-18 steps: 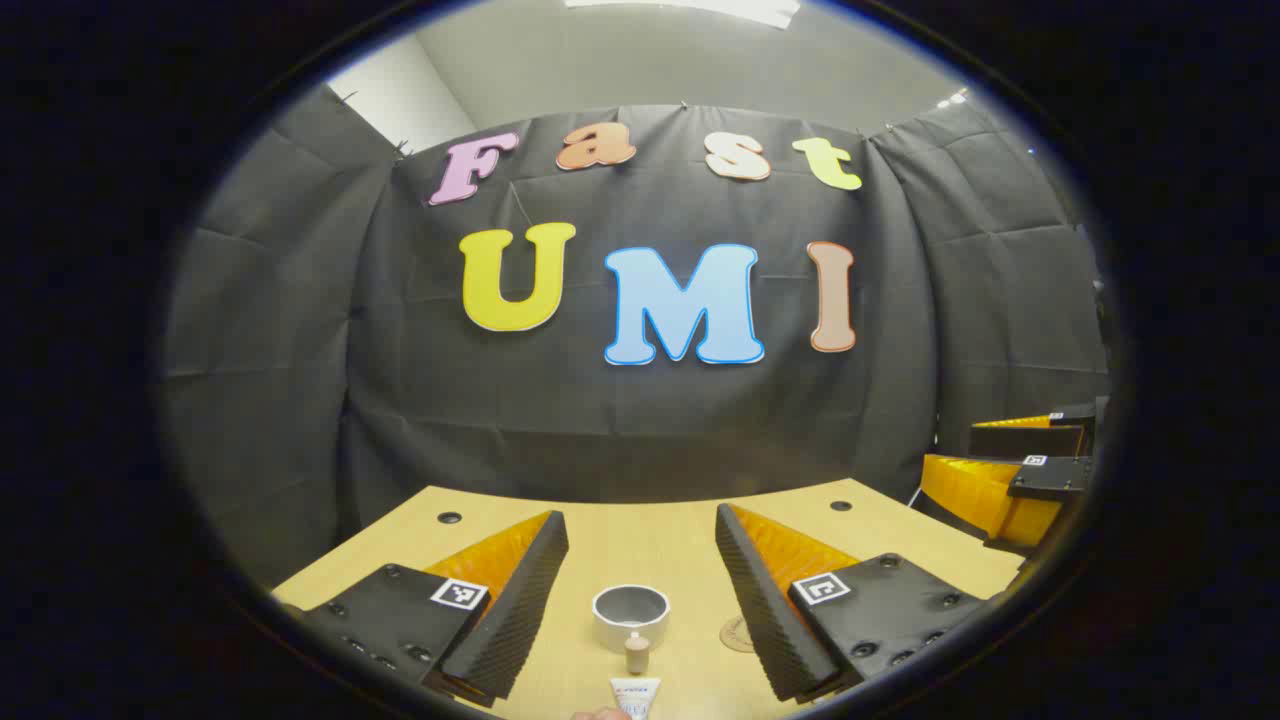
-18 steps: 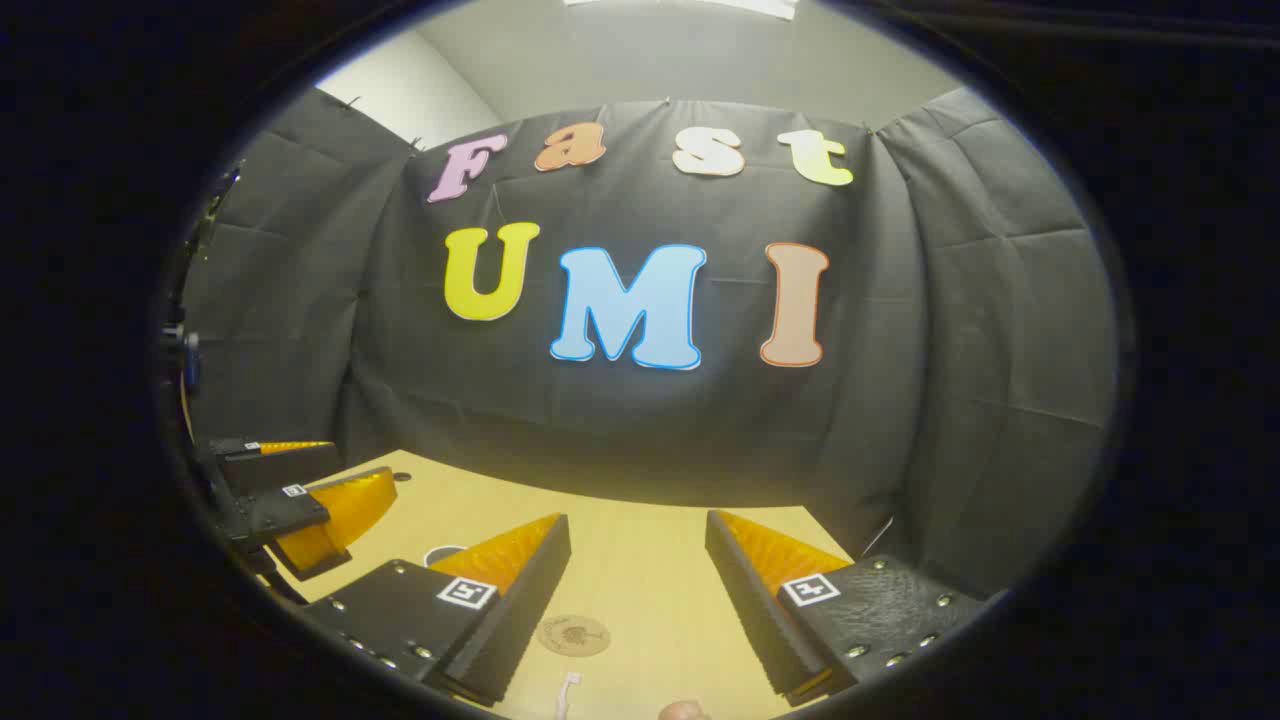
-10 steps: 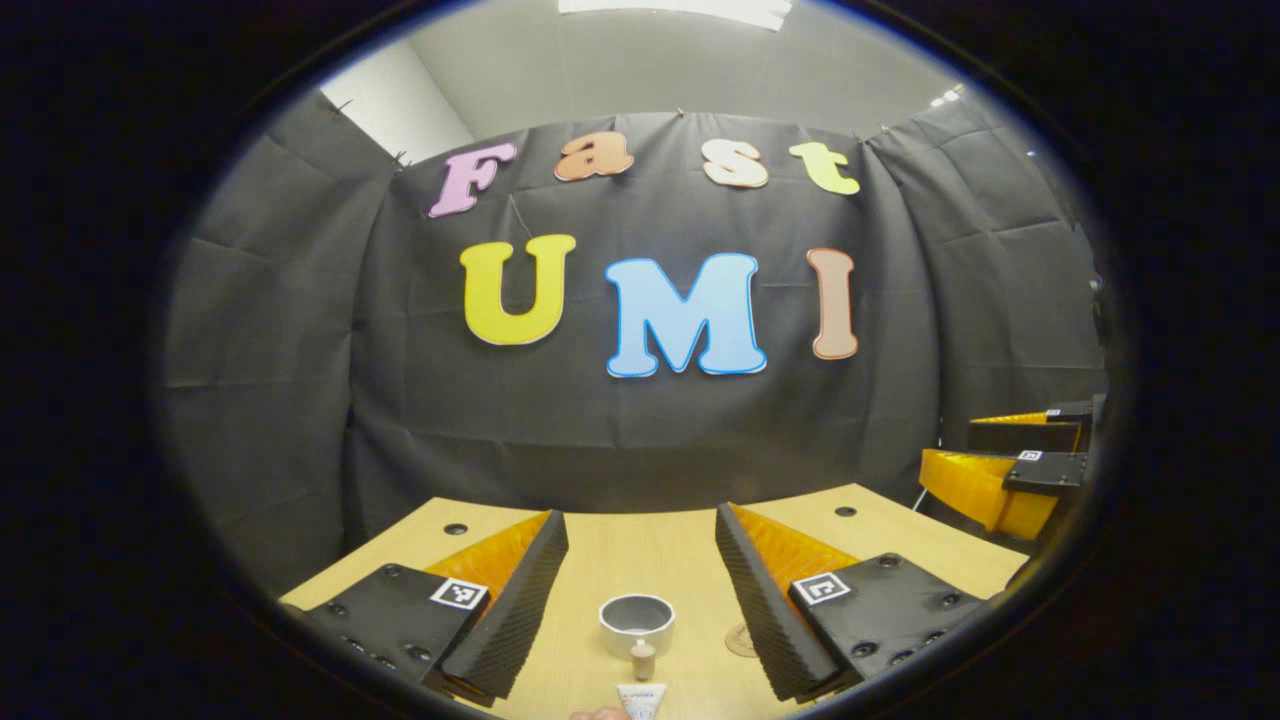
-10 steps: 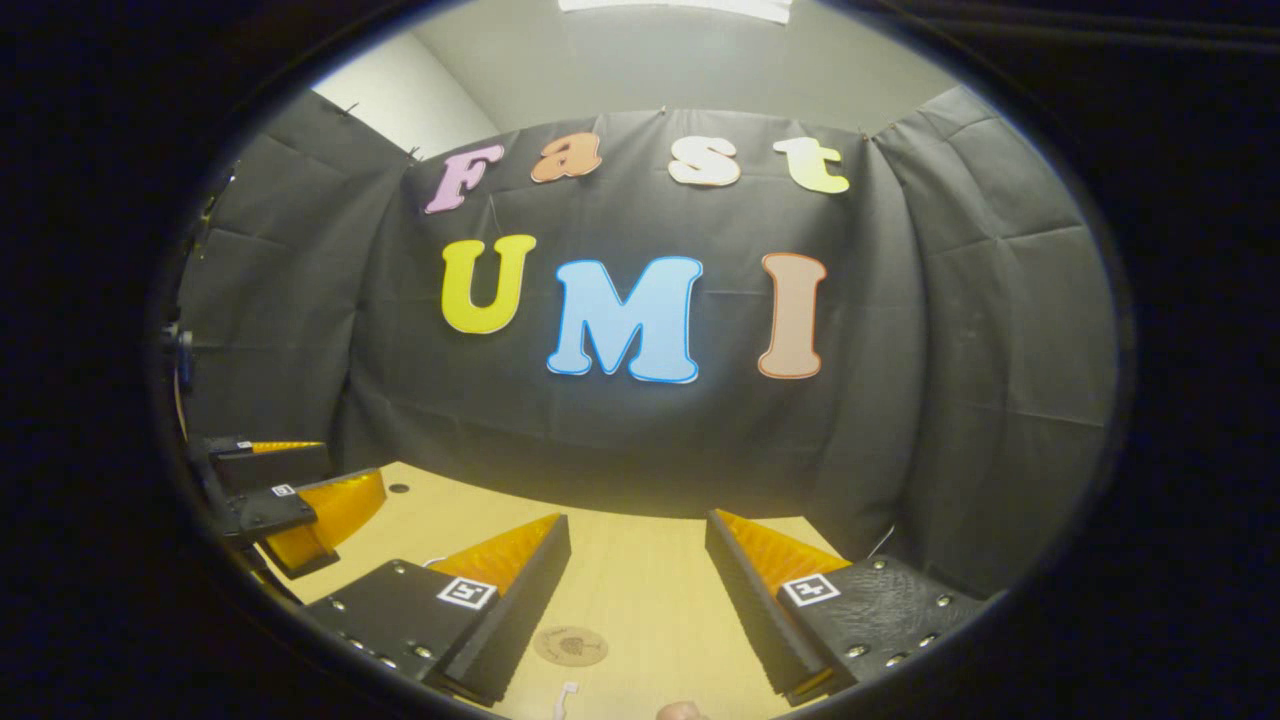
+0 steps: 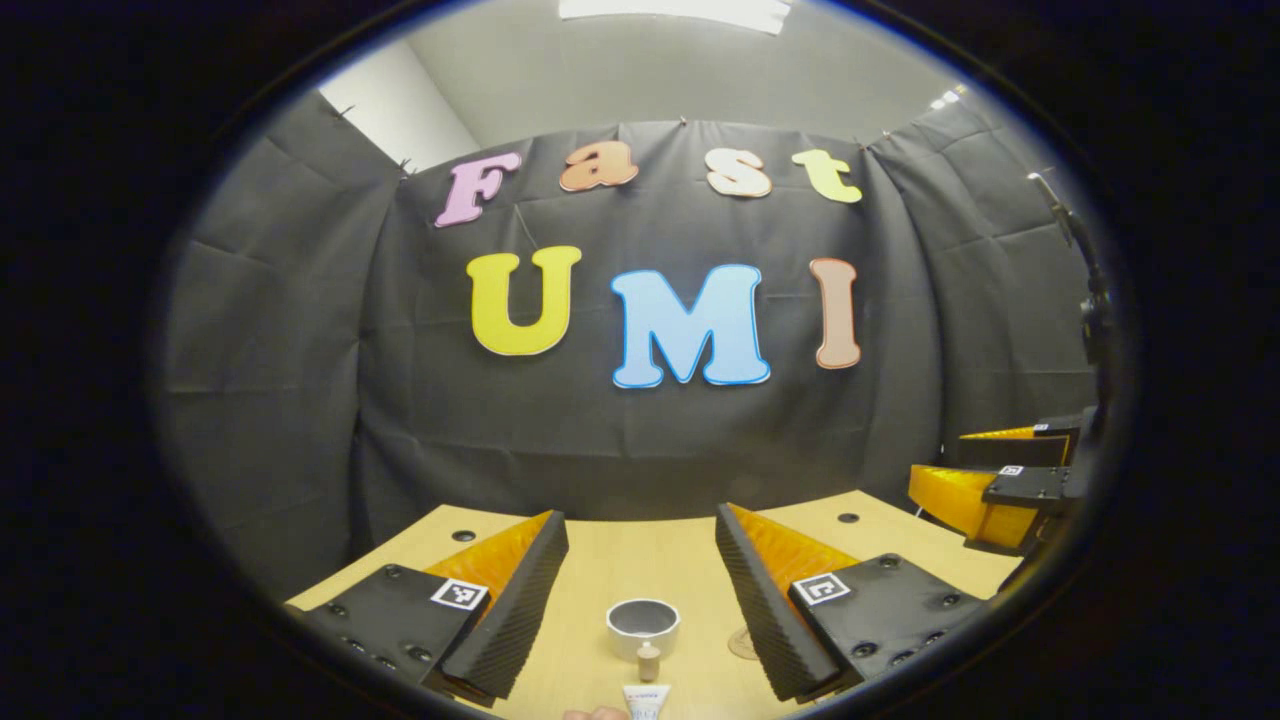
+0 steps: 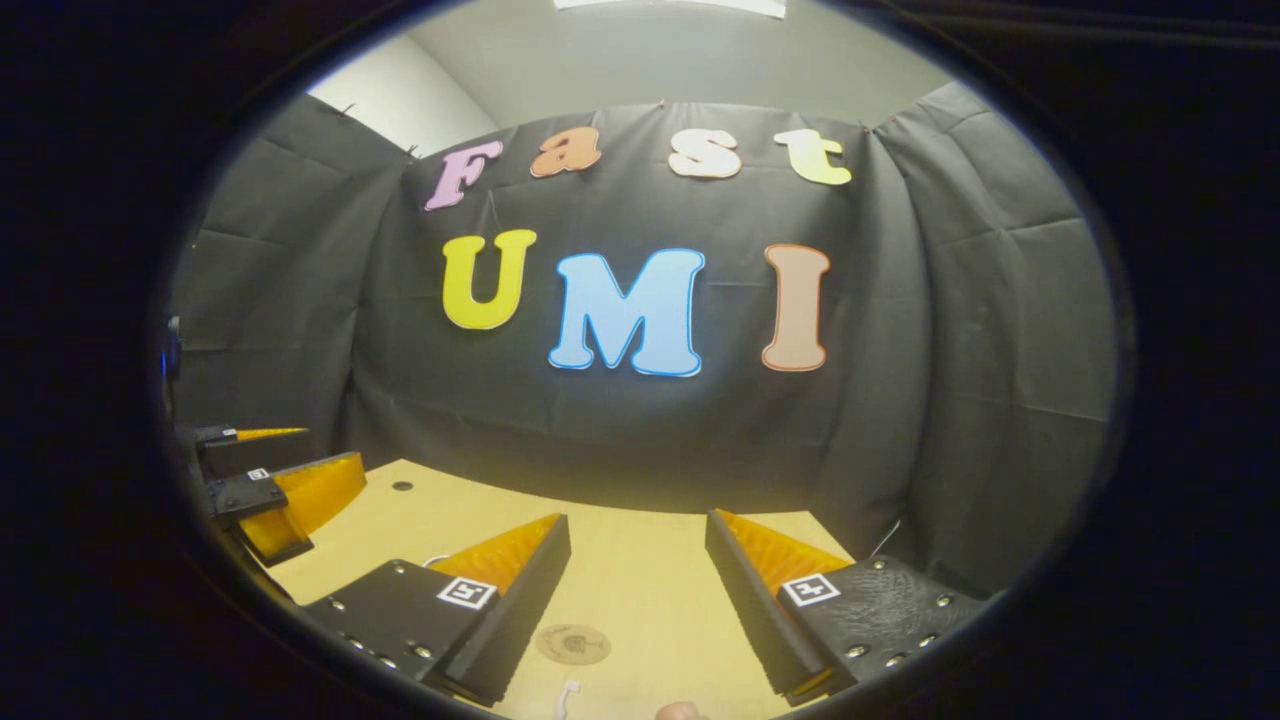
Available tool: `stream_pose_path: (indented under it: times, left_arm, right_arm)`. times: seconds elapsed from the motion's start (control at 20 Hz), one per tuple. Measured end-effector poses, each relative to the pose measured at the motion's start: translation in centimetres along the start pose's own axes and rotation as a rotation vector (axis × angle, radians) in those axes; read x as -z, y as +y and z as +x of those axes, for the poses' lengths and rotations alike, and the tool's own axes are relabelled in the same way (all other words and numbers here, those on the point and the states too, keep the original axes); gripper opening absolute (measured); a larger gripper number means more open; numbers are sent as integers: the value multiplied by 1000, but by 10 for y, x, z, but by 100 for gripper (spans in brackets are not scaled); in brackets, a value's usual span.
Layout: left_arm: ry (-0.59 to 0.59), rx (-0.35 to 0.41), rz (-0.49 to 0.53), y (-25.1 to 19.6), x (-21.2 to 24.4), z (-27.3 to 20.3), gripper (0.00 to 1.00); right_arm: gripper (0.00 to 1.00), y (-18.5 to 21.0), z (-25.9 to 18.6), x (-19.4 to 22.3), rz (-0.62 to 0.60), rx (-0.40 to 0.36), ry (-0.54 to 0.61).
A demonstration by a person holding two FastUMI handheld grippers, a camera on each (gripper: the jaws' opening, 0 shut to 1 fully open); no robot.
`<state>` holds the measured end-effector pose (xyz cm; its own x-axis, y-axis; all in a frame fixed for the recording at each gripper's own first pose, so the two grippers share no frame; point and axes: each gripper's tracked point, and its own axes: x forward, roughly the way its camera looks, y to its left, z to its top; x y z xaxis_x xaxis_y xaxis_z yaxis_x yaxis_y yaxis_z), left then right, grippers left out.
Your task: Put the toothbrush and toothpaste on the desktop into the cup, then pick up the cup and place it on the coaster on the desktop.
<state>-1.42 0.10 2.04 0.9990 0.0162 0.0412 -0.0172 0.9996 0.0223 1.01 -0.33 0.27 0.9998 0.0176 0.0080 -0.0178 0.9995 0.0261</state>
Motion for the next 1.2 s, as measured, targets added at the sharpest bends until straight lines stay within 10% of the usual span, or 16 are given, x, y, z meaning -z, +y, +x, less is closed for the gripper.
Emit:
stream_pose_path:
  times: [0.5,1.2]
  left_arm:
    - [216,66,-43,-10,58,8,95]
    - [776,92,-102,-3,204,-4,96]
  right_arm:
    - [88,20,-6,51,5,-55,194]
    - [89,46,-29,183,92,-92,751]
